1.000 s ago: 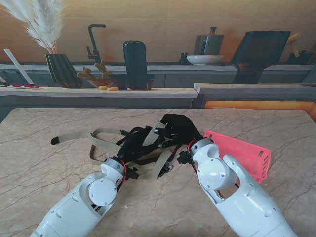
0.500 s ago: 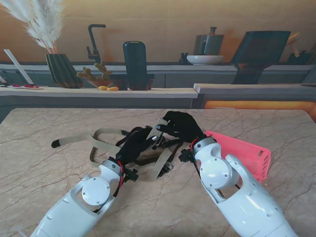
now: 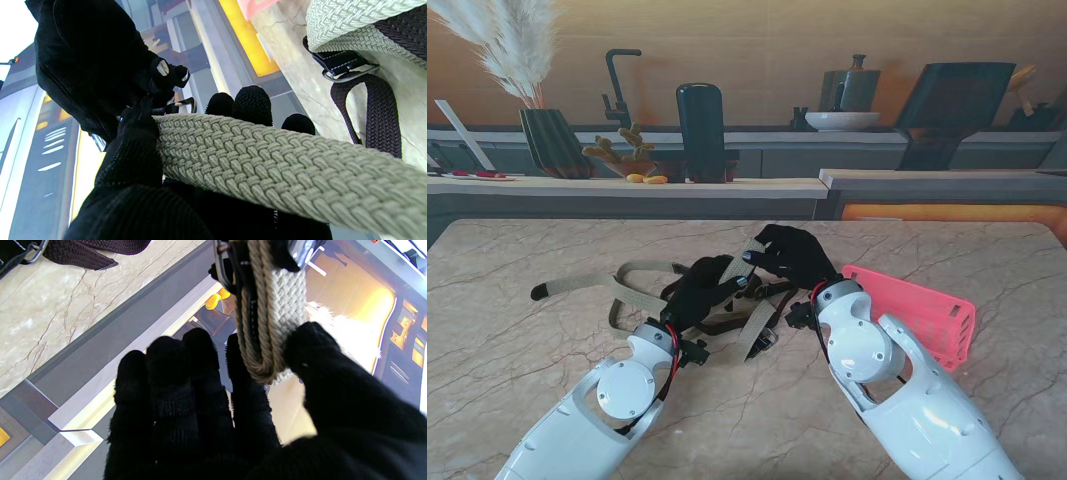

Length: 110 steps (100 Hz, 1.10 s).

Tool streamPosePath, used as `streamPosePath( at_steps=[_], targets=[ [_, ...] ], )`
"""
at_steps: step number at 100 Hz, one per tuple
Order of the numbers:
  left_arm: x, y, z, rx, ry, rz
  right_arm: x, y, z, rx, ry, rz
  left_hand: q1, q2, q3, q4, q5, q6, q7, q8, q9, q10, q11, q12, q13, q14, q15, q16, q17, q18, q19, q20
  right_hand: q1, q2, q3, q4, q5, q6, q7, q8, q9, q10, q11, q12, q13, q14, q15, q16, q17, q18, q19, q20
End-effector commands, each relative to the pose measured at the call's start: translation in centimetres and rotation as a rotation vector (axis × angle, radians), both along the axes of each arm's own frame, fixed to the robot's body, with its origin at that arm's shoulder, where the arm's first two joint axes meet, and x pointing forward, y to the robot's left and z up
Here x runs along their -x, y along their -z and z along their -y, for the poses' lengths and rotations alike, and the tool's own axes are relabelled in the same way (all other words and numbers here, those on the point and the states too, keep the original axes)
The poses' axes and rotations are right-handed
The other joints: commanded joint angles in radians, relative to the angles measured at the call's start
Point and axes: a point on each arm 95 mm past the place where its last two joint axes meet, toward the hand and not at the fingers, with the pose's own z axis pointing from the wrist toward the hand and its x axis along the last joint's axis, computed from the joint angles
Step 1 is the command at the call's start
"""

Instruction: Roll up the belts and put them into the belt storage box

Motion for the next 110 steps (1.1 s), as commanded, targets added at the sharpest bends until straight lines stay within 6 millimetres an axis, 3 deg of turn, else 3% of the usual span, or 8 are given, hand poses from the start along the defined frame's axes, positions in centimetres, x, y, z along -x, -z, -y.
streamPosePath(
  at_steps=[1,18,28,37,54,59,71,110],
  targets=[
    [0.4,0.1,0.3,0.013,-0.002,-0.009,-0.1,0.1,-0.1,-0.001,-0.014,0.0,0.157,-0.012,0.129,-0.001,0.058,-0.099,0.146,0.039,0.045,-0.031,0.071,0.023,0.027,-0.06,0.039,0.024,0.007,-0.035,0.038,-0.003,-0.041,-0.022,0.124,0.027,-0.021,-0.111,0.044,0.028,-0.035,-0.004,-0.017,-0.017,-0.047,-0.047,-0.034,-0.011,-0.02,-0.038,-0.021,0.004],
    [0.4,0.1,0.3,0.013,-0.004,-0.011,-0.2,0.7,-0.2,0.012,-0.055,-0.023,0.162,-0.001,0.122,-0.003,0.049,-0.109,0.149,0.058,0.034,-0.035,0.071,0.032,0.018,-0.063,0.037,0.027,0.0,-0.038,0.033,-0.005,-0.18,-0.065,0.208,0.127,-0.02,-0.081,-0.198,0.202,-0.091,-0.009,-0.102,-0.055,-0.094,-0.048,-0.137,-0.05,-0.045,-0.033,-0.073,0.009],
    [0.4,0.1,0.3,0.012,0.0,-0.011,-0.3,1.1,-0.4,0.012,-0.083,-0.041,0.168,0.003,0.115,-0.004,0.047,-0.113,0.146,0.067,0.032,-0.038,0.071,0.037,0.014,-0.063,0.036,0.029,-0.005,-0.037,0.03,-0.006,-0.172,-0.073,0.204,0.127,-0.013,-0.09,-0.216,0.222,-0.089,-0.019,-0.133,-0.07,-0.1,-0.047,-0.173,-0.065,-0.053,-0.026,-0.095,0.006],
    [0.4,0.1,0.3,0.012,0.002,-0.009,-0.3,1.2,-0.6,0.012,-0.1,-0.051,0.17,0.006,0.108,-0.004,0.045,-0.114,0.146,0.072,0.032,-0.041,0.071,0.04,0.013,-0.065,0.036,0.03,-0.005,-0.037,0.03,-0.005,-0.066,-0.067,0.152,0.021,-0.001,-0.142,-0.029,0.064,-0.016,-0.036,-0.154,-0.084,-0.057,-0.043,-0.199,-0.078,-0.041,-0.012,-0.111,0.014],
    [0.5,0.1,0.2,0.011,0.007,-0.013,-0.3,1.1,-0.7,-0.016,-0.12,-0.056,0.156,-0.006,0.091,0.009,0.064,-0.116,0.117,0.037,0.036,-0.05,0.051,0.034,0.006,-0.045,0.015,0.025,-0.017,-0.034,0.02,-0.006,0.122,0.014,0.103,0.007,0.128,-0.205,0.135,-0.033,0.149,-0.058,-0.137,-0.09,0.023,-0.03,-0.174,-0.074,-0.014,-0.001,-0.101,0.021],
    [0.4,0.1,0.2,0.003,0.005,-0.009,-0.3,0.9,-0.5,-0.016,-0.119,-0.049,-0.041,-0.12,0.366,-0.024,0.036,-0.12,0.096,-0.002,0.006,-0.059,-0.013,0.073,-0.038,-0.021,-0.038,0.024,-0.054,-0.028,-0.015,-0.003,0.125,0.013,0.105,0.008,0.133,-0.205,0.137,-0.035,0.156,-0.058,-0.137,-0.09,0.028,-0.03,-0.171,-0.073,-0.012,-0.002,-0.098,0.022],
    [0.2,0.2,-0.4,-0.046,-0.001,0.026,0.0,0.0,0.2,-0.016,-0.102,-0.028,-0.346,-0.175,0.501,0.013,-0.06,-0.081,-0.147,-0.023,-0.176,-0.062,-0.155,-0.077,-0.18,0.0,-0.193,0.013,-0.154,-0.01,-0.124,0.005,0.127,0.018,0.107,0.009,0.135,-0.205,0.141,-0.034,0.162,-0.054,-0.138,-0.089,0.033,-0.025,-0.168,-0.071,-0.011,-0.005,-0.096,0.022],
    [0.1,-0.1,-0.9,-0.227,-0.02,0.187,0.7,-4.1,2.8,-0.102,-0.033,-0.054,-0.401,-0.275,0.608,0.019,-0.194,-0.075,-0.205,-0.025,-0.311,-0.103,-0.19,-0.074,-0.283,-0.048,-0.37,-0.02,-0.176,-0.017,-0.191,0.022,0.143,0.067,0.092,0.011,0.108,-0.151,0.15,0.005,0.133,-0.018,-0.066,-0.042,0.025,0.0,-0.092,-0.036,0.006,-0.028,-0.041,0.034]
  ],
)
